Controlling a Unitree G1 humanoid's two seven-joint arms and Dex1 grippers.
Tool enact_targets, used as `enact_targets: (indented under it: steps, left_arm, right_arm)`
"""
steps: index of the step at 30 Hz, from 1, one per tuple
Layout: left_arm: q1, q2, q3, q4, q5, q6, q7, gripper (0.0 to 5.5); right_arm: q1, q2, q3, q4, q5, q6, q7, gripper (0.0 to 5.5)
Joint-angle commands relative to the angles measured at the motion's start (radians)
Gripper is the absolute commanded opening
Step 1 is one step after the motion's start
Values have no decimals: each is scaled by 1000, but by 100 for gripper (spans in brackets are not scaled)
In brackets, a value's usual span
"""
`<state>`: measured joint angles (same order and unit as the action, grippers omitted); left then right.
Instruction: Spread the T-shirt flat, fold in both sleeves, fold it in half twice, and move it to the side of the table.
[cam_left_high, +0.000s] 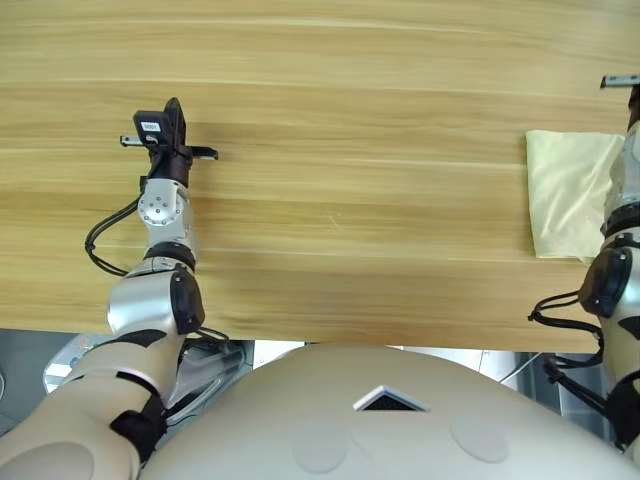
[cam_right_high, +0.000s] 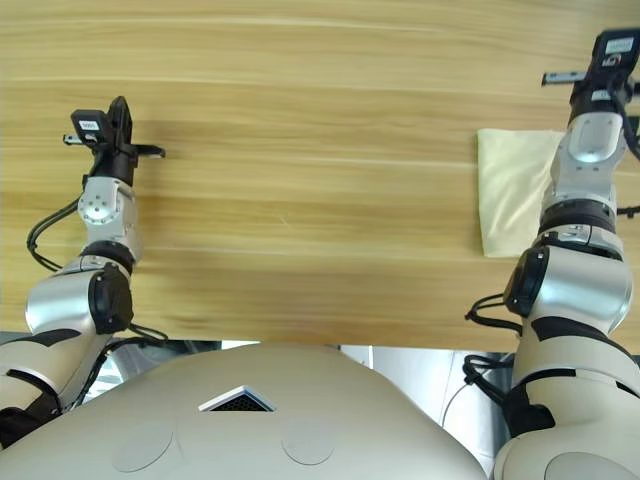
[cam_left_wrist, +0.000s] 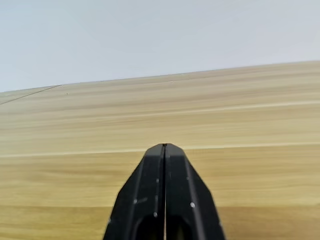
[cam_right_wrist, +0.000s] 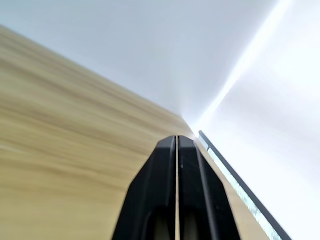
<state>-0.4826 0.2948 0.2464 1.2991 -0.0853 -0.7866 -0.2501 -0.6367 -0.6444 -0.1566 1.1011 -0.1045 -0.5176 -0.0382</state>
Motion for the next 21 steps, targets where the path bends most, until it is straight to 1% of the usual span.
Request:
enact_targets:
  steps: [1, 2, 4, 5, 6, 7, 8, 9, 10, 11, 13, 14, 16, 19, 21]
  left_arm:
    - [-28, -28, 31, 2, -33, 31, -45, 0]
    - [-38, -34, 36, 4, -37, 42, -48, 0]
    - [-56, -48, 36, 9, -34, 62, -45, 0]
    - [-62, -56, 35, 12, -31, 74, -45, 0]
    - [-64, -60, 35, 15, -28, 86, -43, 0]
    - [-67, -68, 54, 19, -52, 118, -68, 0]
    - [-72, -71, 92, 22, -96, 151, -106, 0]
    - [-75, -69, 113, 24, -116, 174, -117, 0]
    - [-77, -65, 126, 27, -124, 191, -117, 0]
    - [-77, -61, 132, 28, -126, 201, -114, 0]
    - [-71, -61, 145, 30, -132, 219, -117, 0]
    - [-68, -64, 156, 30, -141, 227, -124, 0]
    - [-62, -66, 163, 31, -135, 235, -112, 0]
    - [-59, -67, 174, 31, -131, 247, -97, 0]
    - [-53, -66, 176, 32, -126, 250, -81, 0]
  right_arm:
    - [66, 96, 110, -262, -9, -114, 137, 4]
    - [90, 139, 211, -292, -80, -166, 190, 4]
    - [132, 214, 388, -275, -181, -261, 319, 4]
    - [150, 257, 446, -245, -163, -313, 425, 4]
    - [155, 299, 467, -211, -108, -345, 524, 4]
    - [148, 360, 444, -174, 0, -348, 642, 4]
    - [118, 442, 343, -125, 173, -267, 803, 4]
    - [75, 503, 237, -68, 314, -170, 916, 4]
    - [21, 543, 133, 2, 419, -63, 951, 4]
    - [-20, 562, 63, 59, 478, 15, 950, 4]
    - [-66, 578, -41, 133, 562, 129, 943, 4]
    - [-77, 580, -71, 157, 575, 156, 929, 4]
    - [-88, 585, -79, 202, 529, 169, 787, 4]
    - [-70, 599, 30, 240, 328, 141, 462, 4]
    - [-54, 600, 148, 250, 152, 134, 241, 4]
